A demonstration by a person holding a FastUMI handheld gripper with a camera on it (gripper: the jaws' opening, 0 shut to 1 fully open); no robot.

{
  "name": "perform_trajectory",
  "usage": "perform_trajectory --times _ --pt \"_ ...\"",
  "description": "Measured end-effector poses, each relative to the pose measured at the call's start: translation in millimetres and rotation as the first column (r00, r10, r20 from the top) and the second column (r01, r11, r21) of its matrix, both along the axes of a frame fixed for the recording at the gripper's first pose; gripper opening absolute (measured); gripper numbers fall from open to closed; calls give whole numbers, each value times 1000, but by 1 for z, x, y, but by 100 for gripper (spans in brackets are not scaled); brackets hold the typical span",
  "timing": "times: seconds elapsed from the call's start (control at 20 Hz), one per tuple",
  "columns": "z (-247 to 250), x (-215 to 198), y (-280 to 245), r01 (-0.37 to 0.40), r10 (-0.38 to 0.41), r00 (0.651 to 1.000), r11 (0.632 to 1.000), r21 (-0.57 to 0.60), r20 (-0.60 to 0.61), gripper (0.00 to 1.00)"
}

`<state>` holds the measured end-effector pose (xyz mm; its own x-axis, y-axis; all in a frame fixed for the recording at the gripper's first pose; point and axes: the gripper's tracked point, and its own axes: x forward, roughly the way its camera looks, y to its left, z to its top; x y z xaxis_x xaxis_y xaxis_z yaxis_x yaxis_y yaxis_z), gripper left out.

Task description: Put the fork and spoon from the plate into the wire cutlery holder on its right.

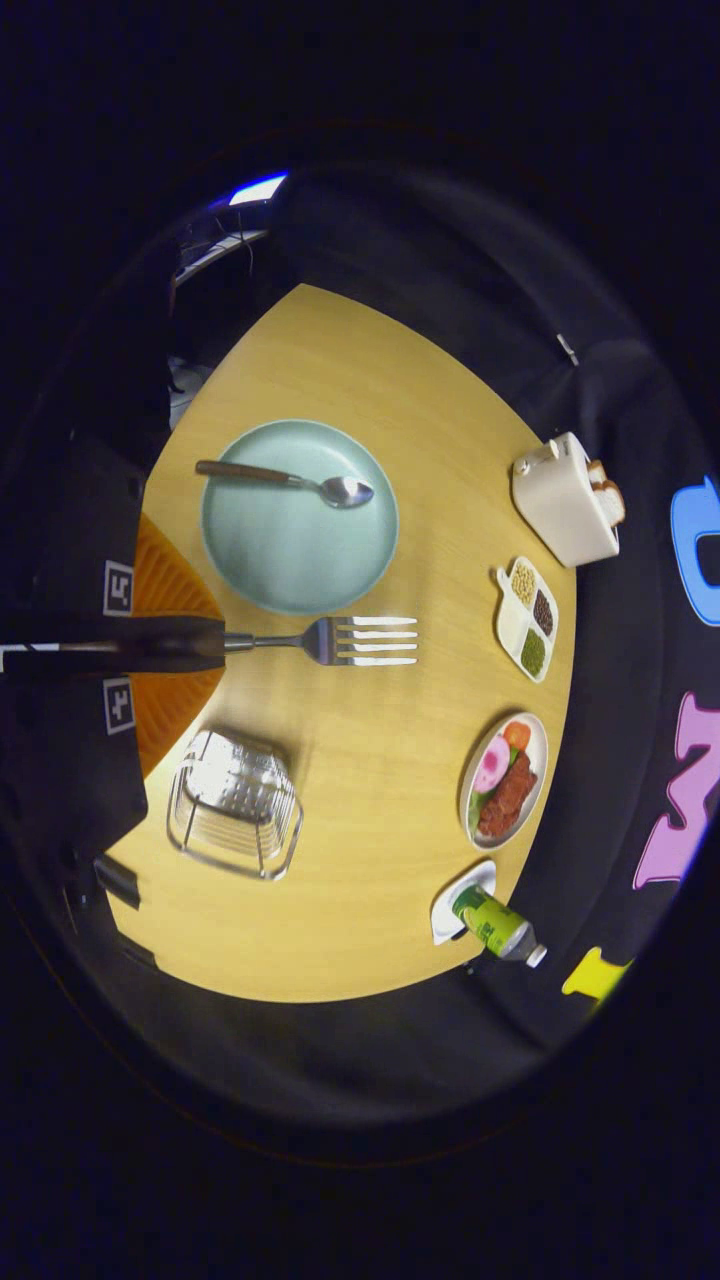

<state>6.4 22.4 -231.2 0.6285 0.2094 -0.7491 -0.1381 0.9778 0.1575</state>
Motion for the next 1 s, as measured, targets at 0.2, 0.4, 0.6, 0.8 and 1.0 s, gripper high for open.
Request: perform_trajectory --times 0.2,0.4,0.6,0.8,1.0 --pt "-16 -27 -69 -63 45 989 990 -125 -139 8" --pt "-43 -50 -99 -232 141 905 954 -188 -401 8" --pt "-56 -38 -117 -332 168 803 923 -195 -572 8" --pt "-58 -35 -118 -428 170 676 883 -193 -717 8" --pt "-64 -29 -115 -460 138 615 862 -211 -777 7"
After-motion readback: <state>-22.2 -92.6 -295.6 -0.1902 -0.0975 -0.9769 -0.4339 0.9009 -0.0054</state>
